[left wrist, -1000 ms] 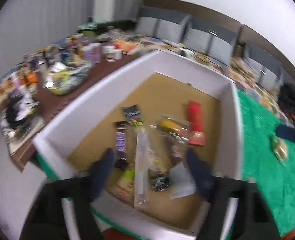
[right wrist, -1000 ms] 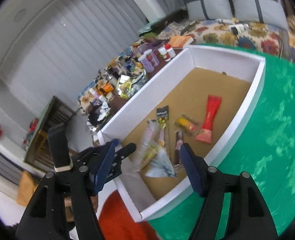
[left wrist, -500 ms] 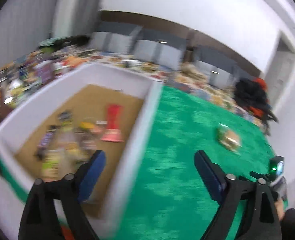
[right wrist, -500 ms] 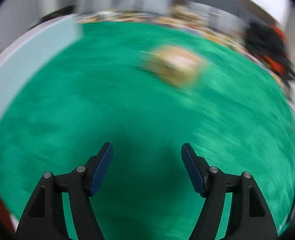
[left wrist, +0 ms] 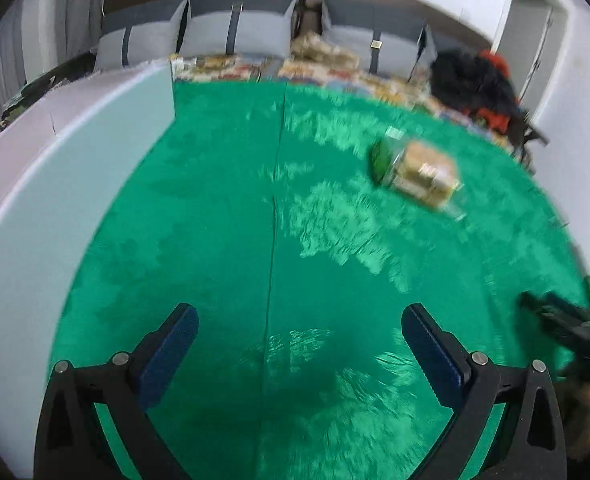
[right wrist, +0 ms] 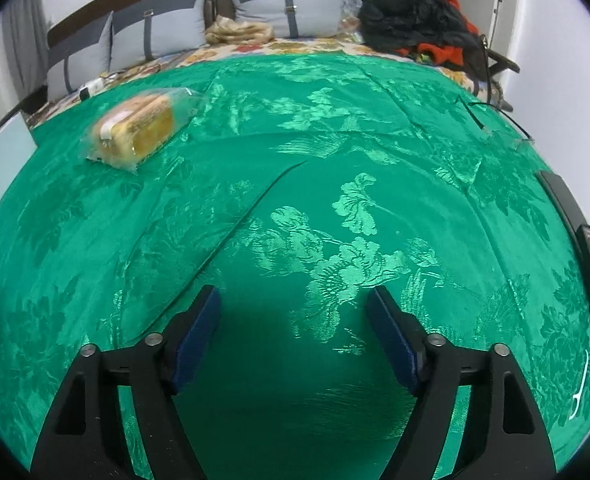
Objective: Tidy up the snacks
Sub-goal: 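Bring both tools back over the bread loaf and green sausage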
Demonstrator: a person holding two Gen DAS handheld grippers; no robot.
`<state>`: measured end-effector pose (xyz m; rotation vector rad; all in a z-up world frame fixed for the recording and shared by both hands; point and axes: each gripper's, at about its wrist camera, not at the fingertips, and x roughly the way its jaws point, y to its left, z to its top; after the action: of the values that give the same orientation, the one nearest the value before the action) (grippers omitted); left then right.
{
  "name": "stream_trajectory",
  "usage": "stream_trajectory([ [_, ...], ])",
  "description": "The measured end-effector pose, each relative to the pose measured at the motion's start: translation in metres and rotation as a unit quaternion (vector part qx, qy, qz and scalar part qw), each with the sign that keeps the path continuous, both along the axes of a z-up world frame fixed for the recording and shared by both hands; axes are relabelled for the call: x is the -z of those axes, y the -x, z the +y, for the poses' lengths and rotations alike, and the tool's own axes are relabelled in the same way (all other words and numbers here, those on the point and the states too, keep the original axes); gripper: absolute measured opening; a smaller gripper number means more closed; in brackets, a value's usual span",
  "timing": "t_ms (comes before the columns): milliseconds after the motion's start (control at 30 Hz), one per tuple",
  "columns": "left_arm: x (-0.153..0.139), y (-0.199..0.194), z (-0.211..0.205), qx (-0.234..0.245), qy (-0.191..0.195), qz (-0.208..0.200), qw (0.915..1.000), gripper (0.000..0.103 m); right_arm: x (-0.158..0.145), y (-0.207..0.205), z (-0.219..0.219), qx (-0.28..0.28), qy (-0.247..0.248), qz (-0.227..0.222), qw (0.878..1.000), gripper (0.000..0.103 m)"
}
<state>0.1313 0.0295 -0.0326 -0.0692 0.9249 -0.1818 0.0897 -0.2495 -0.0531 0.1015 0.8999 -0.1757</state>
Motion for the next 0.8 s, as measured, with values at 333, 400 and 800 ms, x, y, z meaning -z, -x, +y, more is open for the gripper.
stream_trajectory([
  [333, 0.046, -0.029, -0.033, 0.023, -0.060, 0.009, 0.9979, 0.101, 0.005, -0.002, 0.000, 0.001, 0.000, 0.001, 1.000, 0.083],
  [400, 0.046, -0.033, -0.032, 0.032, -0.064, 0.007, 0.9974, 0.101, 0.004, -0.002, 0.000, 0.001, 0.000, 0.002, 1.000, 0.083],
  [800, 0.048, -0.047, -0.019, 0.023, -0.063, 0.003, 0.9977, 0.103, 0.003, -0.001, -0.001, 0.001, 0.000, 0.002, 1.000, 0.084],
])
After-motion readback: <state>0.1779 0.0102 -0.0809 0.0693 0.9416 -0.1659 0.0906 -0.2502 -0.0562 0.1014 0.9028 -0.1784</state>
